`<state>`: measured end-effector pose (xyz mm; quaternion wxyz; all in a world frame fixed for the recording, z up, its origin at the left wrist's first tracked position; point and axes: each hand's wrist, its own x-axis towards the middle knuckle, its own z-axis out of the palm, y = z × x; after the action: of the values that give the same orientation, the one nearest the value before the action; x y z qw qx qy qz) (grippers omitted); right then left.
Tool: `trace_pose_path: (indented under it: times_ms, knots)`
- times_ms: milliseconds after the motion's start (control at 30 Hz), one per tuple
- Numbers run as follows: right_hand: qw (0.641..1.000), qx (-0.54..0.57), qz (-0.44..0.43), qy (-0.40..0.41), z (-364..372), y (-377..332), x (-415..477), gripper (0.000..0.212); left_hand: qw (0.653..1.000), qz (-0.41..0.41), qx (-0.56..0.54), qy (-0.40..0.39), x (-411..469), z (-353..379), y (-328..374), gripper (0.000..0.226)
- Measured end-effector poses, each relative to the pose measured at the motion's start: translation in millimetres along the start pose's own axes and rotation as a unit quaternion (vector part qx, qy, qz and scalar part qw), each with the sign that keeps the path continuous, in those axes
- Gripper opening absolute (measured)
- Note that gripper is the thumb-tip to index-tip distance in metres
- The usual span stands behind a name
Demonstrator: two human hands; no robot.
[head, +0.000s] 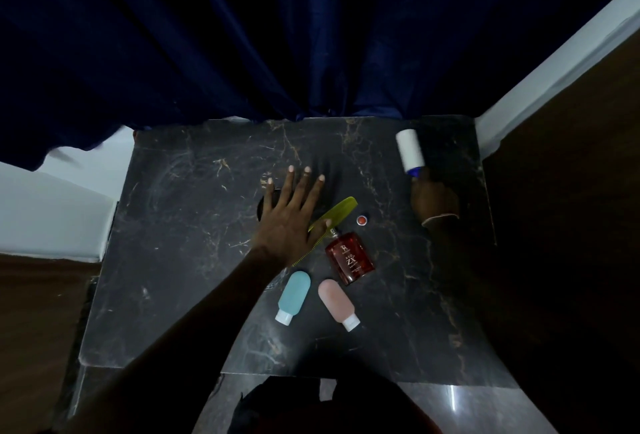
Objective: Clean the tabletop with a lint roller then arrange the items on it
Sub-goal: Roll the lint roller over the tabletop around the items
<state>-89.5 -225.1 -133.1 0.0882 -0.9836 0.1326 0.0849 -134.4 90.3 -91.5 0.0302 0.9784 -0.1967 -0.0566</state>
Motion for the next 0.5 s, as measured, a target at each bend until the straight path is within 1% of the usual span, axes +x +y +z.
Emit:
trace_pose_path:
  times_ms: [133, 267, 300, 367, 433, 500]
  knots:
    - [0.997, 0.010, -0.068, -0.034, 8.5, -25.2, -7.1, 0.040, 0.999, 0.031, 0.007, -0.004, 18.4, 0.7, 8.2, 0.080]
    - [0.994, 0.045, -0.086, -0.046, 8.5, -33.4, -9.3, 0.039, 0.999, 0.046, 0.008, -0.023, 41.4, 2.1, 12.4, 0.079]
    - [0.993, 0.068, -0.089, -0.037, 6.4, -32.8, -9.6, 0.037, 0.998, 0.052, 0.000, -0.027, 47.4, 1.8, 13.2, 0.079]
    - [0.984, 0.151, -0.092, -0.025, -1.4, -32.0, -10.4, 0.028, 0.997, 0.068, -0.018, -0.028, 60.2, 0.3, 15.0, 0.078]
    - [0.972, 0.218, -0.085, -0.037, -13.0, -31.7, -7.6, 0.023, 0.996, 0.080, -0.028, -0.028, 75.2, -1.7, 18.6, 0.080]
    - [0.968, 0.230, -0.076, -0.063, -29.0, -30.1, -0.9, 0.017, 0.994, 0.090, -0.052, -0.032, 94.3, -2.8, 24.9, 0.082]
